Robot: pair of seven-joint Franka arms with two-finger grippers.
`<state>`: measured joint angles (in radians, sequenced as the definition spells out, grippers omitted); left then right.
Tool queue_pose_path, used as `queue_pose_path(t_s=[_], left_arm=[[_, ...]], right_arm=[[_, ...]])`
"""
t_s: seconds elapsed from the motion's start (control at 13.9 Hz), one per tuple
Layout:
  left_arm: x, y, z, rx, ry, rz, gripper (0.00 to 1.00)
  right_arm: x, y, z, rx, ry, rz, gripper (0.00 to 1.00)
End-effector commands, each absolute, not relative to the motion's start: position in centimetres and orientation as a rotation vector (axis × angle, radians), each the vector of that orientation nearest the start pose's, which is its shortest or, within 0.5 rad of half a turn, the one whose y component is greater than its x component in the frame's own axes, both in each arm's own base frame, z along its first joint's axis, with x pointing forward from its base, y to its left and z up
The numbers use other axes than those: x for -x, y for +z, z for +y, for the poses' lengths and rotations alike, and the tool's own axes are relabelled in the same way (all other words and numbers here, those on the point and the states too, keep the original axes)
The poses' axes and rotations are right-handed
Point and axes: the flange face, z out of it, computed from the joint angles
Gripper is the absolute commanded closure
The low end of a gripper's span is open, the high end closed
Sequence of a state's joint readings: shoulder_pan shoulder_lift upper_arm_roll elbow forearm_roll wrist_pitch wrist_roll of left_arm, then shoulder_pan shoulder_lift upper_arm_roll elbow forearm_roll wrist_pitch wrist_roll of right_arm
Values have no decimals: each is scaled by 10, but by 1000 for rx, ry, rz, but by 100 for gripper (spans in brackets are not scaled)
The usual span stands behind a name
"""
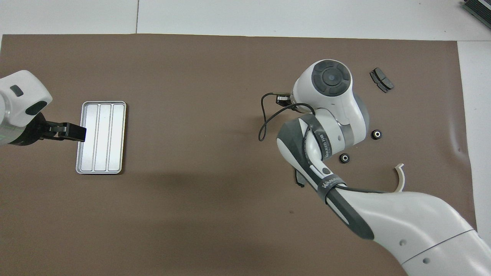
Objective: Place bearing gear from tray to pile
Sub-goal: 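Carry the ring beyond the other rings and open the right gripper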
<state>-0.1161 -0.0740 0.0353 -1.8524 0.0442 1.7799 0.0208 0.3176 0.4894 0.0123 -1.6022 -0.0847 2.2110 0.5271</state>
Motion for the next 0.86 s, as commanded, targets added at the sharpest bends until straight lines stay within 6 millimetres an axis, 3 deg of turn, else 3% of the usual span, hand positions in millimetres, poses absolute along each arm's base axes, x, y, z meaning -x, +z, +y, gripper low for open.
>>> queue_pose_path(t_s=[0.0, 0.14, 0.36, 0.5, 0.58, 0.65, 0.72, 0.79], left_arm=[[-531, 551, -40, 3084, -36, 181, 0], [-531, 551, -40, 3084, -36, 181, 0], [-531, 551, -40, 3084, -38, 181, 0], [-531, 550, -41, 3084, -34, 184, 0], [-531, 550, -41, 3084, -34, 184, 0], [-531, 550, -41, 3084, -36, 184, 0], [-531, 550, -41, 3084, -36, 181, 0], [-531, 550, -41, 3084, -36, 181, 0]], right_arm=[[-679, 348, 167, 3133, -241, 193, 100], [-690, 331, 124, 3137, -209, 182, 100], [-702, 314, 83, 3117, -231, 229, 100], [-712, 311, 73, 3085, -224, 248, 100], [-712, 311, 68, 3080, -225, 259, 87], [-713, 311, 62, 3082, -223, 257, 54], [-713, 311, 63, 3082, -228, 250, 5], [-713, 312, 64, 3089, -233, 240, 0]])
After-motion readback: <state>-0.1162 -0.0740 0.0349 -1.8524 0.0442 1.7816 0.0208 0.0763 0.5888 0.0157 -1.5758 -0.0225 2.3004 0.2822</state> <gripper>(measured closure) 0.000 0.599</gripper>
